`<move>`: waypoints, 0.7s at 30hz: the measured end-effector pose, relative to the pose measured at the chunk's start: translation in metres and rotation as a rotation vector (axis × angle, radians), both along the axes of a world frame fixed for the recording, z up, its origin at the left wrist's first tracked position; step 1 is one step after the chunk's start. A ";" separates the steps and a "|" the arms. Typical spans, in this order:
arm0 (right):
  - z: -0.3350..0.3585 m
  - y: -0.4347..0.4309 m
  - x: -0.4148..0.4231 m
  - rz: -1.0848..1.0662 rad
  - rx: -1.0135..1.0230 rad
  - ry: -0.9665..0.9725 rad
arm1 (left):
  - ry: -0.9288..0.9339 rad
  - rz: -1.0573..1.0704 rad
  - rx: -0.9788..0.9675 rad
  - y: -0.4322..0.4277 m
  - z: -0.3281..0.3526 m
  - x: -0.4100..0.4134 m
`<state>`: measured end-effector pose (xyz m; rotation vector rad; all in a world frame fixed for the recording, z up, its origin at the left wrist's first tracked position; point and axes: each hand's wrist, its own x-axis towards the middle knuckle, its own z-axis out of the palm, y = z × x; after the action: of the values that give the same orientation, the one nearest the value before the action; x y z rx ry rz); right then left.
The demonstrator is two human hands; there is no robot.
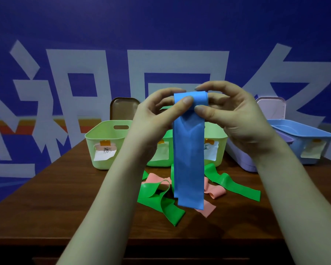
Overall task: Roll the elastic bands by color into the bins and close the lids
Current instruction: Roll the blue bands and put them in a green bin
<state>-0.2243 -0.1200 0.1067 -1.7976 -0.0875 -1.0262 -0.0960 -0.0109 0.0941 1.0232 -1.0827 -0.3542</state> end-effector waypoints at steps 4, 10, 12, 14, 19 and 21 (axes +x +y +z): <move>-0.002 -0.002 0.001 -0.028 -0.018 -0.009 | -0.018 0.044 0.006 -0.001 0.001 -0.001; -0.003 -0.006 0.002 -0.010 -0.033 -0.008 | -0.060 0.073 -0.001 -0.003 0.002 -0.001; -0.004 -0.006 0.003 -0.005 -0.035 -0.012 | -0.079 0.094 -0.006 -0.003 0.002 0.000; -0.004 -0.005 0.003 -0.008 -0.039 -0.008 | -0.091 0.105 -0.016 -0.003 0.002 0.001; -0.004 -0.005 0.002 0.033 0.023 0.054 | -0.062 0.088 -0.060 -0.001 0.001 0.002; -0.004 -0.004 0.002 0.026 0.028 0.077 | -0.060 0.093 -0.082 -0.001 0.001 0.003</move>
<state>-0.2219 -0.1242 0.1028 -1.8040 -0.0487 -0.9345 -0.0930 -0.0119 0.0956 1.0124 -1.0908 -0.2034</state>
